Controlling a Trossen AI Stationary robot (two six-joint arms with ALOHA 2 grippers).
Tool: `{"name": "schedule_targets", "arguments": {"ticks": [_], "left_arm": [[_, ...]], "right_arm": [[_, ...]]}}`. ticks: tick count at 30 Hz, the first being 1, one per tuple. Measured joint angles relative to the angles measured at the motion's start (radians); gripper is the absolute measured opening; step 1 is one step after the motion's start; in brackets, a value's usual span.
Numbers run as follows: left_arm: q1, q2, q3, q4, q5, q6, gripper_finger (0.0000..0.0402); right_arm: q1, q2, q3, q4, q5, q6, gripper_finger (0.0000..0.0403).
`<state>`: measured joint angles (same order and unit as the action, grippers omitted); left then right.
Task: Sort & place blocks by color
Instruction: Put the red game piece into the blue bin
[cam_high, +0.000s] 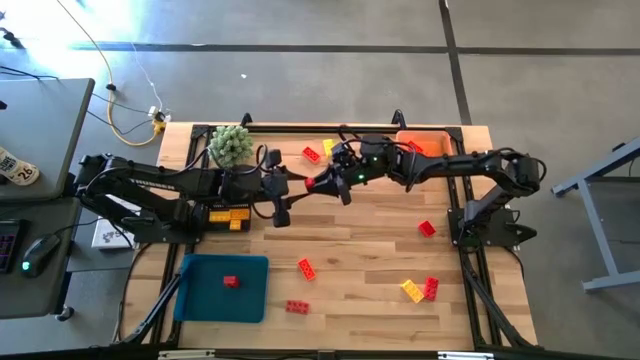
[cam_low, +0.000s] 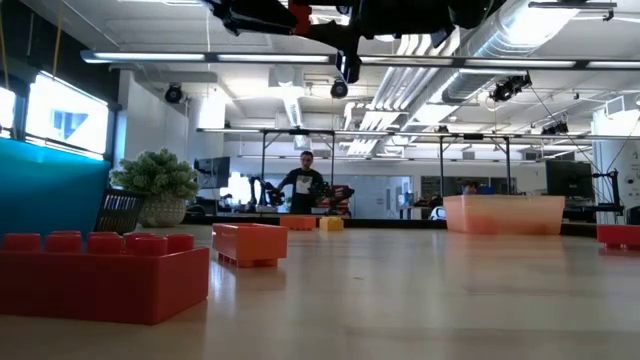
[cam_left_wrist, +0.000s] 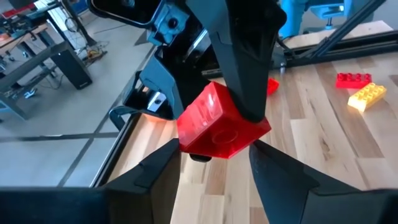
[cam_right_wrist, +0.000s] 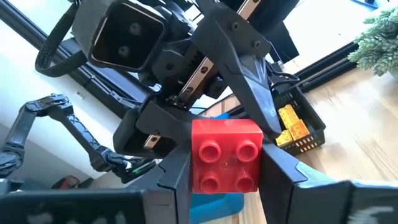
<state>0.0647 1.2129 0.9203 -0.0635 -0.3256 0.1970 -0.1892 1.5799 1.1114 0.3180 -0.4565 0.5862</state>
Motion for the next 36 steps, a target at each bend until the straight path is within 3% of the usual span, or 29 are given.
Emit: {"name": "schedule_targets", "arguments": {"ticks": [15,29,36], "left_arm": [[0.002,0.000,0.000,0.014,0.000,-0.010,0.0252],[0.001,0.008,0.000,0.033,0.013,0.024,0.0255],[0.001,0.017,0.000,0.082,-0.067,0.069,0.0255]], "right_arm": [[-0.009,0.000,0.000,-0.001,0.024,0.046,0.0115],[0.028,0.000,0.000,0.002,0.169,0.126,0.0115],[0.034,0.001,0.000,0.002,0.206,0.166,0.0115]]}}
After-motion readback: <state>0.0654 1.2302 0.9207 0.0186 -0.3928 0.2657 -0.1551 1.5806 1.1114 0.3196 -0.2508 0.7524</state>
